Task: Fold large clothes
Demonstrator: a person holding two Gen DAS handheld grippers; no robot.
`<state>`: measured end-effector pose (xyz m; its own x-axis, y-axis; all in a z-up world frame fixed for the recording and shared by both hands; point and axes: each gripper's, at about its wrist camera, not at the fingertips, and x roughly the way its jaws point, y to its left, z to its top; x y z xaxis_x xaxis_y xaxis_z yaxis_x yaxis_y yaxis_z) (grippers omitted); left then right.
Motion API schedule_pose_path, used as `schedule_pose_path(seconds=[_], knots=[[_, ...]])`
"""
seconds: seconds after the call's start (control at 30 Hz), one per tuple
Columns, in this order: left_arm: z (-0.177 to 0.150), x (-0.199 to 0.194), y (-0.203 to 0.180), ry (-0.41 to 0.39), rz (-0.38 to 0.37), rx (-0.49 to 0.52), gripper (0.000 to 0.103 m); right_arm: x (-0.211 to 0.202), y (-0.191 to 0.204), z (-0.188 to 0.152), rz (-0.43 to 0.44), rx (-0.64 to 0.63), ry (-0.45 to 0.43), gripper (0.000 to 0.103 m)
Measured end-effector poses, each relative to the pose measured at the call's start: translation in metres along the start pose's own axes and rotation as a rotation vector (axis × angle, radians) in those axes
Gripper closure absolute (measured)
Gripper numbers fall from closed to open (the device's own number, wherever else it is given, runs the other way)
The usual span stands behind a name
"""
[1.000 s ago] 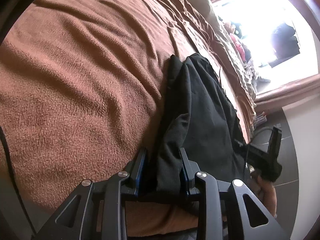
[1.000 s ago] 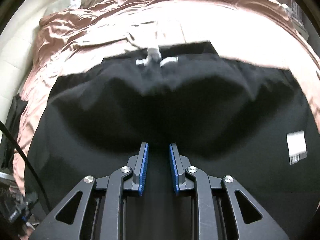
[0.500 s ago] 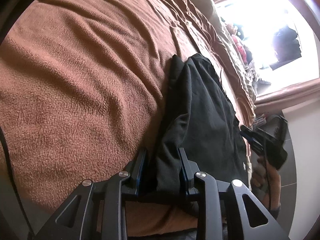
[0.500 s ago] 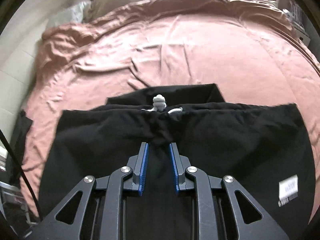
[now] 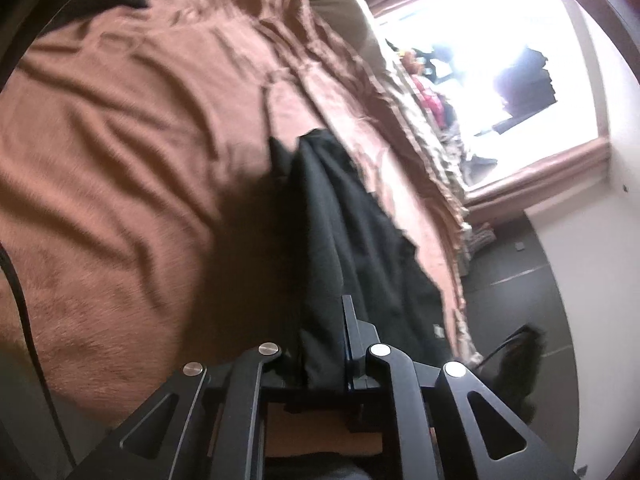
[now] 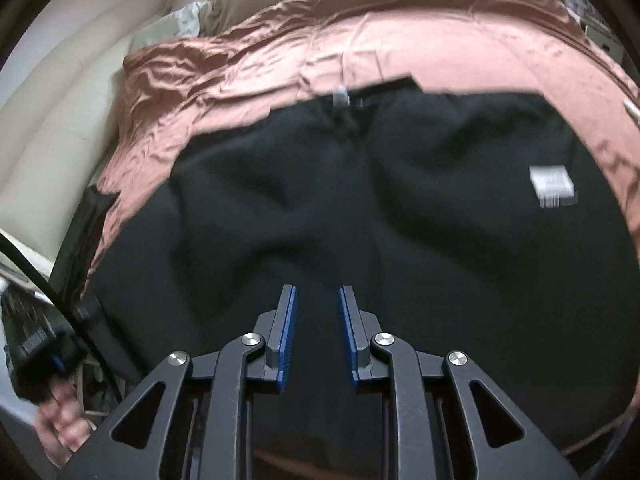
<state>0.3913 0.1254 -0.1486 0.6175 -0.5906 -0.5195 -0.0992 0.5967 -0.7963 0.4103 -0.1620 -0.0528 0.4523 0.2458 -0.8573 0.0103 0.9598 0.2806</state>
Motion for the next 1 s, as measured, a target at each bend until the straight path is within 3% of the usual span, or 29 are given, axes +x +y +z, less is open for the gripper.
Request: schedule_pose_path(seconds=[0.3, 0.5, 0.77, 1.0], knots=[[0.006, -0.005, -0.069, 0.003, -0.129, 0.119, 0.091, 0.025, -0.02, -0.045, 0.038, 0.042, 0.073, 0.087], [0.002, 0.006, -0.132, 0.025, -0.188, 0.228, 0.091, 0.032, -0.036, -0.049, 0.091, 0.098, 0.091, 0.087], [-0.015, 0.026, -0.205, 0.074, -0.232, 0.36, 0.091, -0.024, -0.08, -0.05, 0.132, 0.185, -0.084, 0.087], [-0.039, 0.059, -0.256, 0.143, -0.249, 0.449, 0.091, -0.083, -0.154, -0.062, 0.139, 0.311, -0.238, 0.082]])
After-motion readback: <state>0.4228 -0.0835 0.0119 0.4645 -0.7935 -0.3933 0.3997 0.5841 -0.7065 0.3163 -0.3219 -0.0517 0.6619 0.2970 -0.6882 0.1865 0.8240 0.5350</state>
